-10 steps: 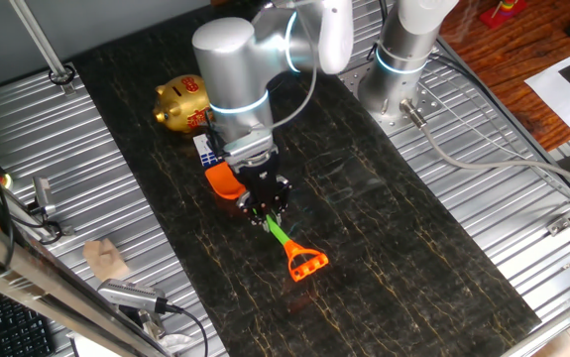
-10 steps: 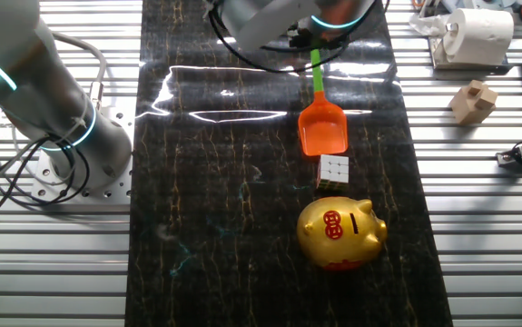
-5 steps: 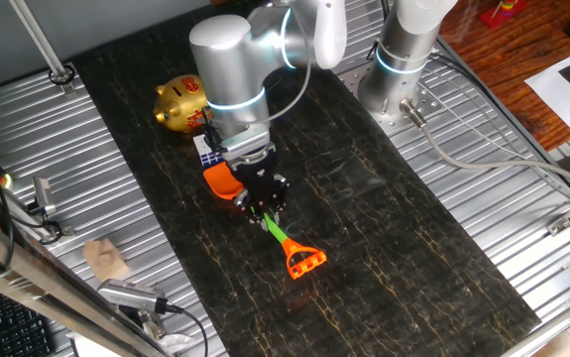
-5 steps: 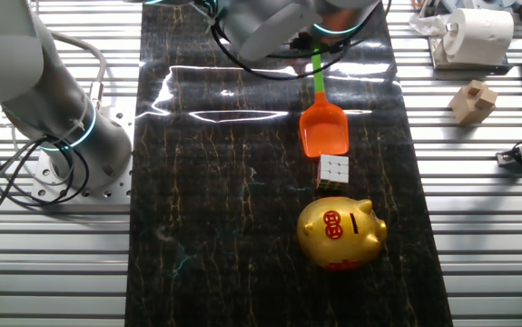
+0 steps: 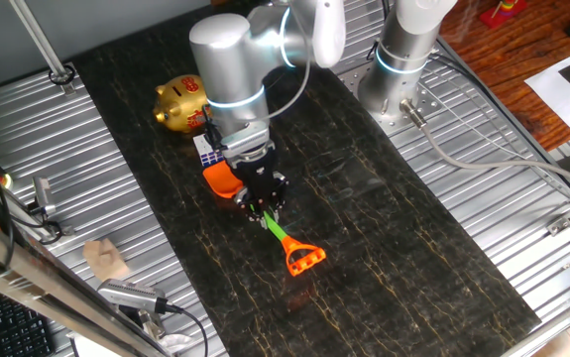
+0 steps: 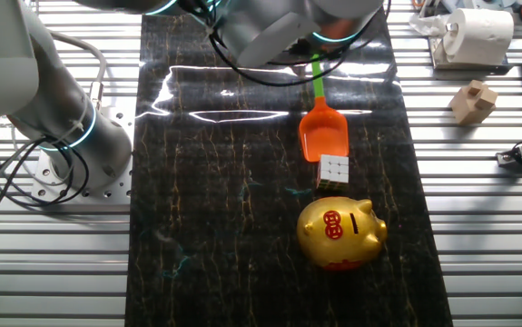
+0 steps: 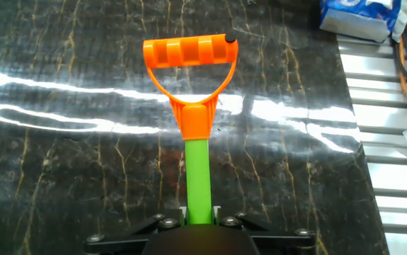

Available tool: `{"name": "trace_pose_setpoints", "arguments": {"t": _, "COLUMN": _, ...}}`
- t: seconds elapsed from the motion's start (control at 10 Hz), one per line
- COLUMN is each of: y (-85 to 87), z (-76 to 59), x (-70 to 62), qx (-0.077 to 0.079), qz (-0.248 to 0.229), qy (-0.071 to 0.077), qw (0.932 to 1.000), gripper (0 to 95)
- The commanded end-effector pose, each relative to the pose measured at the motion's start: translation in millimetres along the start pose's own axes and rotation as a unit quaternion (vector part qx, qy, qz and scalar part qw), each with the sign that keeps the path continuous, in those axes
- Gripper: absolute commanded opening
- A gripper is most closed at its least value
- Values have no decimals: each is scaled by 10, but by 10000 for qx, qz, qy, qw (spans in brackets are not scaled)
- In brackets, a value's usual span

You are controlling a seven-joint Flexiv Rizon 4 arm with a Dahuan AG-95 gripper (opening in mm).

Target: Use a shovel to scoop up an object

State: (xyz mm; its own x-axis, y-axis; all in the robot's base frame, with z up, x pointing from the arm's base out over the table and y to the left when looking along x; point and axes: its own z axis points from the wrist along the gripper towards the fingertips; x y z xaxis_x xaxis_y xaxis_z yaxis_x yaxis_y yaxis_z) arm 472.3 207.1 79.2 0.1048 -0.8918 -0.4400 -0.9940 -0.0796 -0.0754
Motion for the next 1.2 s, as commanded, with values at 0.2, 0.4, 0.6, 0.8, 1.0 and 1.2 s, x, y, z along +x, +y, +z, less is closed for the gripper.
{"name": "trace_pose_setpoints", "arguments": {"t": 0.2, "y": 22, "z": -6, "x": 48, "qx": 11, "qz": -10, "qy": -88, "qw": 10000, "gripper": 0}}
{"name": "trace_pose_setpoints", "arguments": {"t": 0.4, "y": 38, "z": -17, "x": 83, "qx": 16, "qz": -3, "qy": -153, "qw": 9999, "gripper": 0}}
{"name": "trace_pose_setpoints", "arguments": {"t": 0.6, "y": 34, "z": -20, "x": 84, "qx": 16, "qz": 3, "qy": -186, "qw": 9998, "gripper": 0}}
{"name": "trace_pose_setpoints", "arguments": {"t": 0.8, "y": 35, "z": -24, "x": 85, "qx": 25, "qz": 33, "qy": -319, "qw": 9995, "gripper": 0}}
{"name": "trace_pose_setpoints", "arguments": {"t": 1.0, "y": 40, "z": -29, "x": 86, "qx": 11, "qz": 48, "qy": -373, "qw": 9993, "gripper": 0}}
{"name": "trace_pose_setpoints", "arguments": {"t": 1.2, "y": 45, "z": -35, "x": 88, "qx": 5, "qz": 84, "qy": -389, "qw": 9992, "gripper": 0}}
